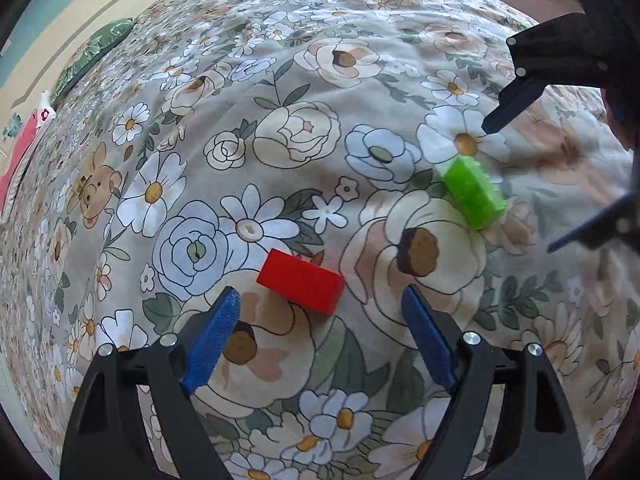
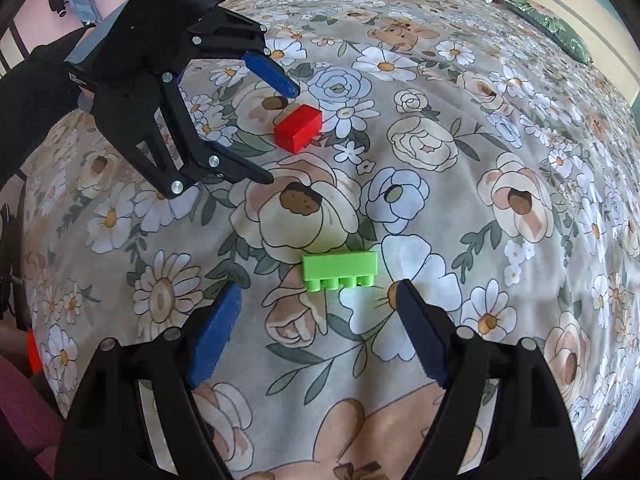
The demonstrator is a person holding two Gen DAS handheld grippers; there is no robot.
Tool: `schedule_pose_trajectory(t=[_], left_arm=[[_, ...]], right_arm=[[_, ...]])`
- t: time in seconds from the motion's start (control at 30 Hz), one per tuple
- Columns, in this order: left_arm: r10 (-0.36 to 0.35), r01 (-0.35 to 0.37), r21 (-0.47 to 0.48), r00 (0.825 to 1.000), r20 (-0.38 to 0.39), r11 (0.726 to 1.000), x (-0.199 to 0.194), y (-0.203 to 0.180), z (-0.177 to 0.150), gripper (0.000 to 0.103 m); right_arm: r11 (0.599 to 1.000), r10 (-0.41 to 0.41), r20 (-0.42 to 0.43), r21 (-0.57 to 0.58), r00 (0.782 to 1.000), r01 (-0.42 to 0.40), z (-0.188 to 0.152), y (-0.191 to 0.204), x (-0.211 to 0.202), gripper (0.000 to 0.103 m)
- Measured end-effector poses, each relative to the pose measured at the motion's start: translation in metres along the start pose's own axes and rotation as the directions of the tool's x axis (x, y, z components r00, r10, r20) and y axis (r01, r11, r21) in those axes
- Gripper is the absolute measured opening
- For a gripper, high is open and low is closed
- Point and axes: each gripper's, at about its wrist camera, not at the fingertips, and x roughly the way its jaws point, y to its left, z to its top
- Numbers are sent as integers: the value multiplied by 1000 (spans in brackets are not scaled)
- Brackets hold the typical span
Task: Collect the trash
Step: 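Grasp the green brick with the right tool while the left tool grasps the red block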
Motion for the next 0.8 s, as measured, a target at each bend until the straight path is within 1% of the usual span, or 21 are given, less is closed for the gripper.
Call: schedule_pose_trajectory(t=[0.03, 0.17, 0.23, 0.27, 0.3, 0.33, 0.37, 0.4, 0.5, 0.53, 0.57, 0.6, 0.8], left_arm=[[-14, 14, 4, 1000, 7, 1000, 2, 2, -1, 85], [-17, 16, 30, 999, 46, 999, 8, 3, 2, 85], [-27, 26, 30, 998, 50, 999, 11, 4, 5, 85], [-38, 36, 28, 998, 50, 999, 12, 4, 6, 84], [-49, 47, 29, 998, 51, 998, 12, 3, 6, 79], [-57, 56, 33, 997, 49, 998, 13, 3, 7, 76], [-61, 59, 33, 997, 50, 998, 13, 2, 8, 72], [-71, 70, 29, 996, 49, 997, 14, 2, 9, 64], [-83, 83, 7, 996, 41, 997, 14, 0, 11, 48], [-81, 81, 3, 996, 41, 997, 14, -1, 11, 45], [-71, 71, -2, 997, 40, 997, 14, -3, 11, 45], [-60, 60, -6, 997, 39, 998, 14, -4, 11, 45], [-18, 21, -48, 998, 54, 999, 9, -12, 10, 45]], right_arm=[[1000, 9, 0, 3, 1000, -9, 0, -3, 5, 79], [999, 34, 0, 24, 999, -34, 4, -10, 23, 79], [998, 58, 6, 33, 998, -58, 5, -12, 29, 79], [998, 55, 7, 27, 998, -56, 5, -11, 31, 79], [999, 50, 9, 15, 999, -50, 5, -10, 32, 79], [999, 46, 8, 2, 999, -46, 4, -9, 34, 79], [999, 44, 8, -6, 999, -44, 4, -8, 36, 79], [999, 47, 11, -9, 999, -47, 4, -9, 36, 78], [998, 58, 24, 13, 998, -58, 7, -15, 35, 66], [997, 67, 29, 23, 997, -67, 7, -18, 34, 59], [997, 73, 34, 30, 997, -74, 10, -21, 35, 53], [996, 79, 38, 36, 996, -80, 11, -23, 36, 45], [997, 69, 72, 40, 995, -72, 8, -22, 35, 45]])
